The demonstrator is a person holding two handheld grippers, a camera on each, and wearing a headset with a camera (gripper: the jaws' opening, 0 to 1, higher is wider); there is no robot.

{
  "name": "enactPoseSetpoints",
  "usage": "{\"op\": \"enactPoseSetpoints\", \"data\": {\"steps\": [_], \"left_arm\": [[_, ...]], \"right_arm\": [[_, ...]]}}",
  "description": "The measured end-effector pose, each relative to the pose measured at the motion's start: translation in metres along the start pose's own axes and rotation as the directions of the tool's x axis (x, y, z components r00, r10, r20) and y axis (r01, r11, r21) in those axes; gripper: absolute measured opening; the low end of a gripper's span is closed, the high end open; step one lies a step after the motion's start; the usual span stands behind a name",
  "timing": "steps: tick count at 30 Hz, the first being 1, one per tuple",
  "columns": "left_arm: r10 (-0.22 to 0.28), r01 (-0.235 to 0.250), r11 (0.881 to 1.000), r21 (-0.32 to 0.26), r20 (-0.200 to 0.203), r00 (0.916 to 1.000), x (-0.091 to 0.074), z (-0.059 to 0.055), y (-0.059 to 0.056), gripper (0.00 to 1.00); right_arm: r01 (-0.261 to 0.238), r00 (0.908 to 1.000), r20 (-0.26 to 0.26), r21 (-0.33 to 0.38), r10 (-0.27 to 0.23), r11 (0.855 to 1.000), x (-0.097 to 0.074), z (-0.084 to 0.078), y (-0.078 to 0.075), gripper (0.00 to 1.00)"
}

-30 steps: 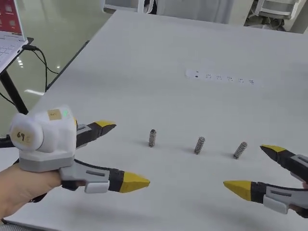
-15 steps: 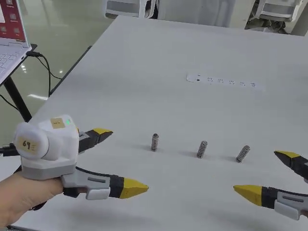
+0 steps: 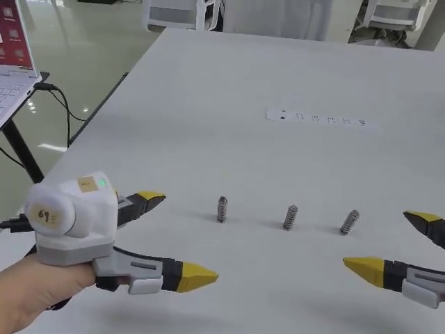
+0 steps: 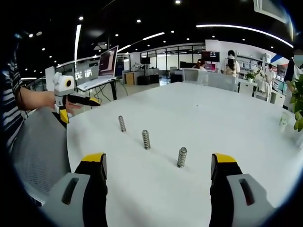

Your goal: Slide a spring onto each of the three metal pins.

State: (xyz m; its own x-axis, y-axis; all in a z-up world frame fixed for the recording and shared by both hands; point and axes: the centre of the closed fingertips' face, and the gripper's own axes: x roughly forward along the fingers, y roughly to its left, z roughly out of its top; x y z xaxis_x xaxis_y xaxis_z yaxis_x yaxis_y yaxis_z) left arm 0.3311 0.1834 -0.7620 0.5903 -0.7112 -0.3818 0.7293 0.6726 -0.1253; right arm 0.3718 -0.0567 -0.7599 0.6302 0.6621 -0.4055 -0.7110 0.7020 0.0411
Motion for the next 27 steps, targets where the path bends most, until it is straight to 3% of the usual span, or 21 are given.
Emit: {"op": "enactPoseSetpoints", "data": {"steps": [10, 27], "left_arm": [[0.004, -0.004, 1.0, 0.0, 0.007, 1.0, 0.0043, 0.0032, -0.0007, 0.98], [0.022, -0.021, 1.0, 0.014, -0.005, 0.9998, -0.0008, -0.0046, 0.0033, 0.98]], "right_arm": [[0.007, 1.0, 0.002, 0.004, -0.007, 1.0, -0.0027, -0.0012, -0.0018, 0.92], [-0.004, 1.0, -0.005, 0.002, 0.004, 1.0, -0.0025, -0.0063, -0.0009, 0.96]]}}
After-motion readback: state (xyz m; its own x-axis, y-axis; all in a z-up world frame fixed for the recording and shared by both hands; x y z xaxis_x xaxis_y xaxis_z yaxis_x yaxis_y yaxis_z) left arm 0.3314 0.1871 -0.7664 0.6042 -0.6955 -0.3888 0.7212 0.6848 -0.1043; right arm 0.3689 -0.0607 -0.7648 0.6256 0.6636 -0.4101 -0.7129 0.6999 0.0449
